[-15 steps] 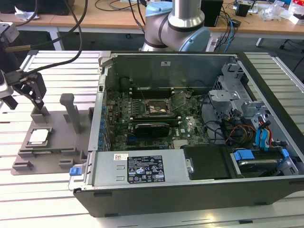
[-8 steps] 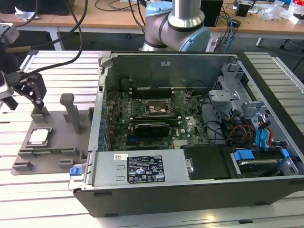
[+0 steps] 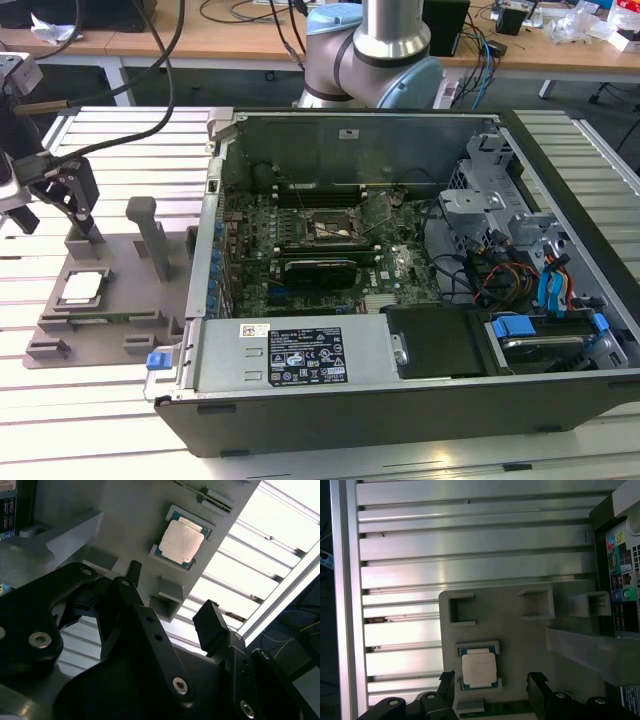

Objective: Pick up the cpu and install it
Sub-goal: 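Pick up the cpu and move it towards the insertion slot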

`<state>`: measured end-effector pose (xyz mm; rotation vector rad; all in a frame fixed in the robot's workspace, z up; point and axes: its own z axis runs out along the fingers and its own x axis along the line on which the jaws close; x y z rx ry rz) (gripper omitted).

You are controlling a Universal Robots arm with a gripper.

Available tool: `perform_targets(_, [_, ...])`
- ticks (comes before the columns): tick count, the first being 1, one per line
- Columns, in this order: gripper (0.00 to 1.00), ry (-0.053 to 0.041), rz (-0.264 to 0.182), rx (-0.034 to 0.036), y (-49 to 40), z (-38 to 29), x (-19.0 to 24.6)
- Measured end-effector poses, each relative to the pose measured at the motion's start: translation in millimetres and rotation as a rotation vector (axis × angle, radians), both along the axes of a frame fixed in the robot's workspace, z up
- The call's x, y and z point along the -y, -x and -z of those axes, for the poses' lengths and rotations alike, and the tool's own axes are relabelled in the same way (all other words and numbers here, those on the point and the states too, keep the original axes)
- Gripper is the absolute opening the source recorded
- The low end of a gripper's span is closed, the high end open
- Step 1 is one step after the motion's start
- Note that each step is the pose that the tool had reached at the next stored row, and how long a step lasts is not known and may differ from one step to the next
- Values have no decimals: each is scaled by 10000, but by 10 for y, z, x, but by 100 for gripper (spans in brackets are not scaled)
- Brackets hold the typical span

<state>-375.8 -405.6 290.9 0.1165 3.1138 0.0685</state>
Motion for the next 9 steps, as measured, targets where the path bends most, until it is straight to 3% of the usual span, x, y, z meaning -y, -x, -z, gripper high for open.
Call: perform_targets(9, [69, -1, 0, 1, 0, 26, 0])
